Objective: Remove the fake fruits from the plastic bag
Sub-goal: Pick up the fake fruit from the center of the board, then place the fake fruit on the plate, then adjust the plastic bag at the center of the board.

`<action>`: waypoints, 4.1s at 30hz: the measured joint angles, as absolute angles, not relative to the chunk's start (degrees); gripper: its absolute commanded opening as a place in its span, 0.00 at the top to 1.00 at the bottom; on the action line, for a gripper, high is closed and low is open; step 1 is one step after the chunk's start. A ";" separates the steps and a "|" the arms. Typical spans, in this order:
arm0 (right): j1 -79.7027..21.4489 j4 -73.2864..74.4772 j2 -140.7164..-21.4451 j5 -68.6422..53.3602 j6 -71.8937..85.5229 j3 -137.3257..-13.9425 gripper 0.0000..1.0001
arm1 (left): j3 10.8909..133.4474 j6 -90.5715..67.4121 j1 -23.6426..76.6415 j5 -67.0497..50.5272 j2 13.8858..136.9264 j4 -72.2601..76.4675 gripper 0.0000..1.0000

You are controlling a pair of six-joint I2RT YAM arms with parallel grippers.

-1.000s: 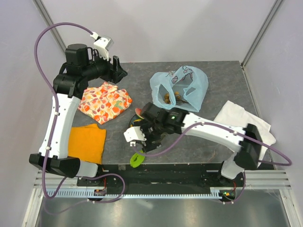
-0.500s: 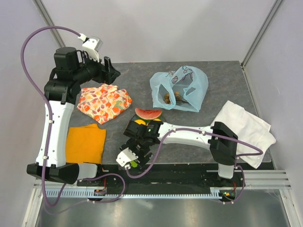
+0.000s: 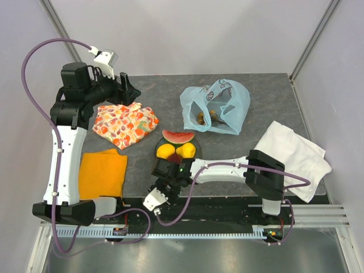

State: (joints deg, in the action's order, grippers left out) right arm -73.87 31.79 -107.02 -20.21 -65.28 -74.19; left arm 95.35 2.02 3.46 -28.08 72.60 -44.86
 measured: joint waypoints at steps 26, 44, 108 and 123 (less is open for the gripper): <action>-66.54 46.19 -82.26 -17.02 -63.37 -75.57 0.75 | 100.82 -4.29 -1.54 -37.47 79.61 -42.68 0.22; -54.52 43.92 -87.94 -13.28 -73.76 -64.31 0.74 | 102.26 -4.58 -1.54 -39.13 80.58 -41.58 0.22; -26.06 37.80 -85.93 -11.77 -29.45 -84.33 0.02 | 93.65 -3.95 21.43 -37.17 90.43 -42.28 0.24; -16.53 30.52 -108.73 -31.68 2.68 -92.47 0.70 | 93.45 -1.61 29.52 -32.51 94.76 -44.88 0.25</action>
